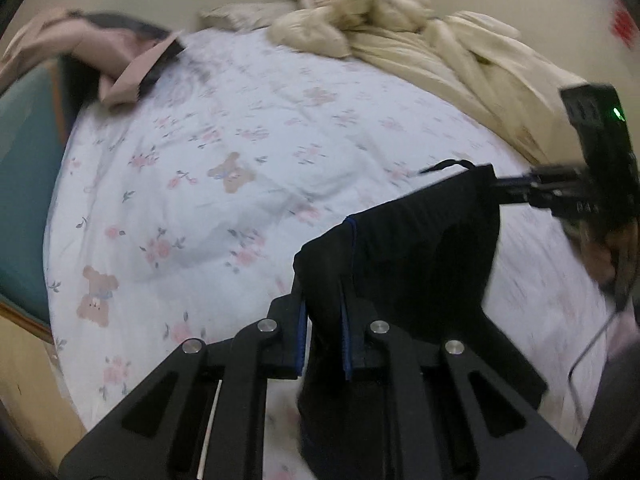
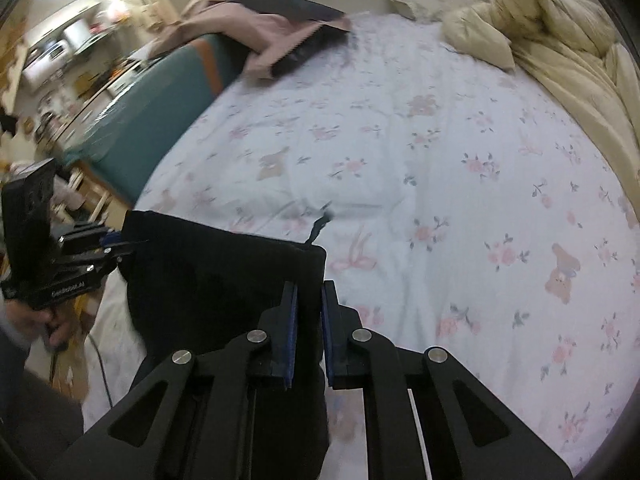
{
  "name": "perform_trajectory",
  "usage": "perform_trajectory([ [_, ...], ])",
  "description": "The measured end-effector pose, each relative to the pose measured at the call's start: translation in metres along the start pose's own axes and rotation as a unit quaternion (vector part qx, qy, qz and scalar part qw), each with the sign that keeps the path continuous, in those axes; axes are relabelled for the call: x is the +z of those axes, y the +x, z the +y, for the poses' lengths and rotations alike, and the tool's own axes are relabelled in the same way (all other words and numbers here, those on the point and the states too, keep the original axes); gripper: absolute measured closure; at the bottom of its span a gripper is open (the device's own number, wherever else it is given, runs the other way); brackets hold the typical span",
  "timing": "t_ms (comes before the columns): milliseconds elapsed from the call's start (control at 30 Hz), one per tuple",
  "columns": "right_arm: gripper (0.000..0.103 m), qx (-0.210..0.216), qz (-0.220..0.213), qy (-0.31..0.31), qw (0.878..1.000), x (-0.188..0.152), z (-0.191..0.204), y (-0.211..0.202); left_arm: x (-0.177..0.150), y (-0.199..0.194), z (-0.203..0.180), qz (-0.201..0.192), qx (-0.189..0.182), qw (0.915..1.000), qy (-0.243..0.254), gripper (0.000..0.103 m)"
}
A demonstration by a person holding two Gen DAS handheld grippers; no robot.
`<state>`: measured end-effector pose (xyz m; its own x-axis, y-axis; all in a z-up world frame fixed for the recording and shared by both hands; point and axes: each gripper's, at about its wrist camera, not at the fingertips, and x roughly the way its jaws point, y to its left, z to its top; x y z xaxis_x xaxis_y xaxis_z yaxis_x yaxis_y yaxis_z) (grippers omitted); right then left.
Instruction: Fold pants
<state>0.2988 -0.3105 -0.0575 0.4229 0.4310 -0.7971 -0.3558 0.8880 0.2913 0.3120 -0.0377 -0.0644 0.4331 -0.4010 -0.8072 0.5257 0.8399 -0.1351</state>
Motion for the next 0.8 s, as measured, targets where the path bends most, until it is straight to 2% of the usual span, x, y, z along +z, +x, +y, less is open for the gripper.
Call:
perform_trajectory([
  [167,0.093,0.02,0.004,-0.008,1.0,-0.061,0.026,-0.04,-0.037,-0.035,-0.039,0.001,-0.015,0.9978,0.065,0.092],
  [333,0.093,0.017,0.041,-0.021,0.999,-0.13,0.055,-0.057,-0.093,-0.058,-0.077,0.045,-0.029,0.9924,0.111,0.091],
  [367,0.092,0.016,0.057,-0.022,0.998,-0.144,0.059,-0.057,-0.102,-0.06,-0.082,0.056,-0.035,0.9914,0.113,0.088],
  [433,0.086,0.024,0.105,-0.014,0.994,-0.175,0.068,-0.05,-0.127,-0.059,-0.094,0.102,-0.037,0.9858,0.128,0.087],
  [467,0.084,0.027,0.125,-0.016,0.992,-0.185,0.071,-0.047,-0.14,-0.055,-0.099,0.13,-0.031,0.9816,0.137,0.079],
  [500,0.079,0.018,0.156,-0.031,0.987,-0.198,0.079,-0.043,-0.156,-0.048,-0.104,0.178,-0.024,0.9718,0.152,0.07],
  [567,0.068,0.003,0.182,-0.053,0.982,-0.21,0.086,-0.041,-0.174,-0.044,-0.106,0.224,-0.016,0.9615,0.158,0.07],
  [600,0.061,0.0,0.187,-0.055,0.981,-0.215,0.088,-0.044,-0.181,-0.046,-0.103,0.242,-0.029,0.9589,0.145,0.07],
  [667,0.061,-0.003,0.176,-0.039,0.984,-0.213,0.086,-0.053,-0.183,-0.053,-0.097,0.246,-0.045,0.9609,0.119,0.07],
  [733,0.061,-0.007,0.143,-0.021,0.99,-0.204,0.082,-0.062,-0.172,-0.066,-0.09,0.211,-0.032,0.9724,0.093,0.07],
  [800,0.061,-0.011,0.097,0.013,0.995,-0.192,0.078,-0.066,-0.158,-0.069,-0.081,0.172,-0.012,0.9839,0.048,0.059],
])
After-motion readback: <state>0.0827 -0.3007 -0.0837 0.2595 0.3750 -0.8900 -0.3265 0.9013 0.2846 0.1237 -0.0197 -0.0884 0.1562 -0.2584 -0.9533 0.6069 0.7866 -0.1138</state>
